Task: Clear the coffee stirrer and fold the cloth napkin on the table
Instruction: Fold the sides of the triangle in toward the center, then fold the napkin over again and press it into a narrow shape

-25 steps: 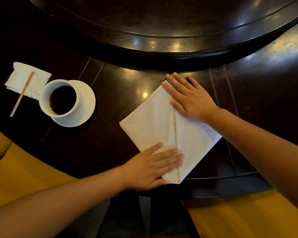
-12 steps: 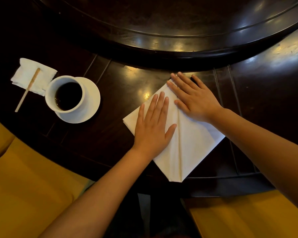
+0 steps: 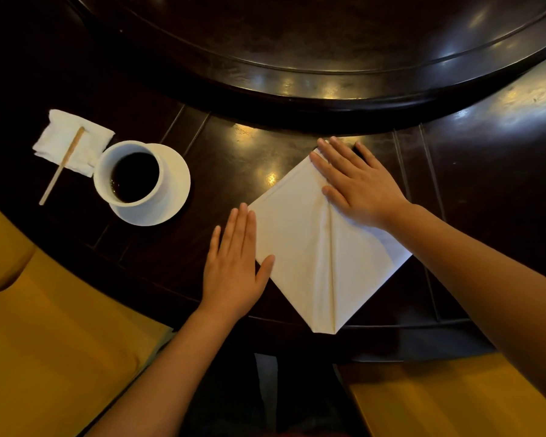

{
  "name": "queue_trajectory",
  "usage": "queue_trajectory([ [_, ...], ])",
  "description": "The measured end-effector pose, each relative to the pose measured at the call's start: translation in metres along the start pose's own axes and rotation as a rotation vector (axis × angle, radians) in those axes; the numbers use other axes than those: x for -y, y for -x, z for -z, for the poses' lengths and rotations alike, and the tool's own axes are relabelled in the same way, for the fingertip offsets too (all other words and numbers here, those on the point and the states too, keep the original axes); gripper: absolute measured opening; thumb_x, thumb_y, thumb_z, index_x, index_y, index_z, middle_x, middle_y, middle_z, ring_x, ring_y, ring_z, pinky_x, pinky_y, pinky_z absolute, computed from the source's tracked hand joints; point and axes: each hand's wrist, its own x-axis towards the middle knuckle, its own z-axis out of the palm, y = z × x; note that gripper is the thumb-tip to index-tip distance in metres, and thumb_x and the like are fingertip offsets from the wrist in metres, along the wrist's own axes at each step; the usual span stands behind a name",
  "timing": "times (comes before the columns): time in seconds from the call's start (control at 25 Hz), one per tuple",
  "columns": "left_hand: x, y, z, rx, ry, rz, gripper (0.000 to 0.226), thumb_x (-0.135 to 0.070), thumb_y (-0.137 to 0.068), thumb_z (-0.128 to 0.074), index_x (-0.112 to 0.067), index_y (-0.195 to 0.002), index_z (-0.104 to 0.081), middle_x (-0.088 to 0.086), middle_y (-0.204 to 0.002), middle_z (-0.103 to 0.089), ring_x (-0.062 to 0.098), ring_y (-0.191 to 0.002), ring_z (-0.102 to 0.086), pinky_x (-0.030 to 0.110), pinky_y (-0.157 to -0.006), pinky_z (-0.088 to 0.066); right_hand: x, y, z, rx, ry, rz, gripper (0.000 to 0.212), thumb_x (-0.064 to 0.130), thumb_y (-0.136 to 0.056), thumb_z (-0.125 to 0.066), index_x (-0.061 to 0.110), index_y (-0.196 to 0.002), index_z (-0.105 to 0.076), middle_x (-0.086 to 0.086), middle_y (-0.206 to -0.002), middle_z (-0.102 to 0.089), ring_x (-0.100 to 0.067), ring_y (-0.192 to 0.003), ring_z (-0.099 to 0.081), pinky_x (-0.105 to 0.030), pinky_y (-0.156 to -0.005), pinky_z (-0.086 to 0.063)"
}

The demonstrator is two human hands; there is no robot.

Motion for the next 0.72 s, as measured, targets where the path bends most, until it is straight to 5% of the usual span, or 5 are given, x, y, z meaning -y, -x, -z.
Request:
queue_trajectory([
  [0.12, 0.006, 0.008, 0.009, 0.013, 0.032, 0.009, 0.071, -0.050, -0.096, -0.024, -0.012, -0.148, 0.003, 0.006, -0.157, 0.004, 0.017, -0.143, 0.009, 0.040, -0.114, 0.006, 0.004, 0.001, 0.005, 0.010, -0.018, 0.000, 0.059, 0.049, -0.096, -0.008, 0.023, -0.147, 0.005, -0.003, -0.158, 0.002, -0.017, -0.143, 0.011, -0.041, -0.116, 0.005],
  [0.2, -0.003, 0.003, 0.021, -0.093, 0.126, 0.027, 0.063, -0.040, -0.095, -0.036, -0.008, -0.146, -0.023, 0.010, -0.154, -0.024, 0.021, -0.143, -0.015, 0.046, -0.113, -0.002, 0.011, 0.008, 0.008, -0.060, -0.123, -0.106, 0.061, 0.047, -0.097, -0.019, 0.021, -0.147, 0.001, -0.006, -0.158, 0.000, -0.019, -0.143, 0.006, -0.043, -0.115, 0.002],
  [0.32, -0.021, -0.029, 0.036, -0.234, 0.243, 0.061, 0.048, -0.025, -0.092, -0.051, -0.007, -0.135, -0.042, 0.011, -0.131, -0.054, 0.024, -0.125, -0.047, 0.049, -0.111, -0.018, 0.022, 0.029, 0.013, -0.287, -0.353, -0.468, 0.058, 0.028, -0.094, -0.048, 0.010, -0.144, -0.025, -0.014, -0.147, -0.034, -0.030, -0.135, -0.029, -0.046, -0.109, -0.024],
  [0.52, -0.050, -0.076, 0.049, -0.159, 0.121, 0.073, 0.042, -0.028, -0.093, -0.051, -0.008, -0.130, -0.047, 0.009, -0.122, -0.052, 0.022, -0.109, -0.047, 0.033, -0.089, -0.040, 0.026, 0.051, 0.020, -0.233, -0.268, -0.635, 0.041, 0.021, -0.089, -0.058, 0.006, -0.126, -0.050, -0.016, -0.119, -0.055, -0.030, -0.108, -0.048, -0.038, -0.086, -0.039],
  [0.72, -0.050, -0.083, 0.053, -0.092, 0.196, 0.167, 0.036, -0.023, -0.088, -0.060, -0.010, -0.120, -0.051, 0.008, -0.115, -0.052, 0.022, -0.107, -0.046, 0.028, -0.072, -0.037, 0.023, 0.045, 0.026, -0.156, -0.307, -0.686, 0.023, 0.028, -0.087, -0.059, 0.012, -0.104, -0.058, -0.007, -0.097, -0.062, -0.023, -0.088, -0.056, -0.036, -0.083, -0.036],
])
